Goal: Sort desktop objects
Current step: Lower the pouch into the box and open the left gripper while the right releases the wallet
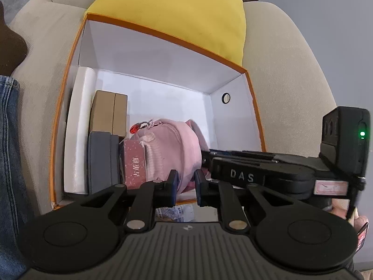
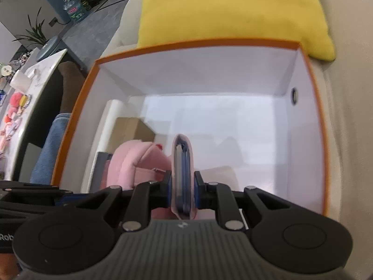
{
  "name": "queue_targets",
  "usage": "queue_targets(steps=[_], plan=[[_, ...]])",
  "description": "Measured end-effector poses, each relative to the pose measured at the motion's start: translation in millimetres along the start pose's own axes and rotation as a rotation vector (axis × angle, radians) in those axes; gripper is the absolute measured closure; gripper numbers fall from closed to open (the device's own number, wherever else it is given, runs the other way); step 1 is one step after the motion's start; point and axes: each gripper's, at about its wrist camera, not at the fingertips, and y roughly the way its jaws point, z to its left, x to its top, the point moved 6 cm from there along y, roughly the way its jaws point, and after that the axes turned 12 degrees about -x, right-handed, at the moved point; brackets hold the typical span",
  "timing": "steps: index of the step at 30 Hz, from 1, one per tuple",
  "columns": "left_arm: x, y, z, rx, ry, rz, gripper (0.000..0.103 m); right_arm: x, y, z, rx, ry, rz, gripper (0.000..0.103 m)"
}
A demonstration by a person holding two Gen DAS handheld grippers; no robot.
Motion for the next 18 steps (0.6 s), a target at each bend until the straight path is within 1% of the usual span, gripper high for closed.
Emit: queue_targets(steps=[3,5,11,14,16,18], plan=[[-0.9,4.0,1.8,0.006,0.0,0.007,0.086,-0.8,-0.3,4.2,-0.005,0.002,0.001,0.081],[-2.5,5.6,4.7,0.014,0.004,0.009,0.086,-0.9,0.3,0.6,0.012,0.033,0.017,0.079],[-6.5,3.7,10.1,0.006,0.006,0.002,0.086,-7.4,3.3,-19.4,0.125,0.165,0.084,0.073],[-8.0,2.3,10.4,0.007,0.012,-0.001,0.086,-9.1,0.4,-21.9,0.18,0.193,0.1,0.072],[-8.5,1.8,10.6,0.005,0.016,-0.003,0.086,-9.2,-4.5,-21.4,0.213,0.205,0.097,0.072],[-8.8,2.1,10.1,0.004,0.022,-0.004,0.085,-7.4,-10.4,-19.5,0.223,0.199,0.076,0.072]])
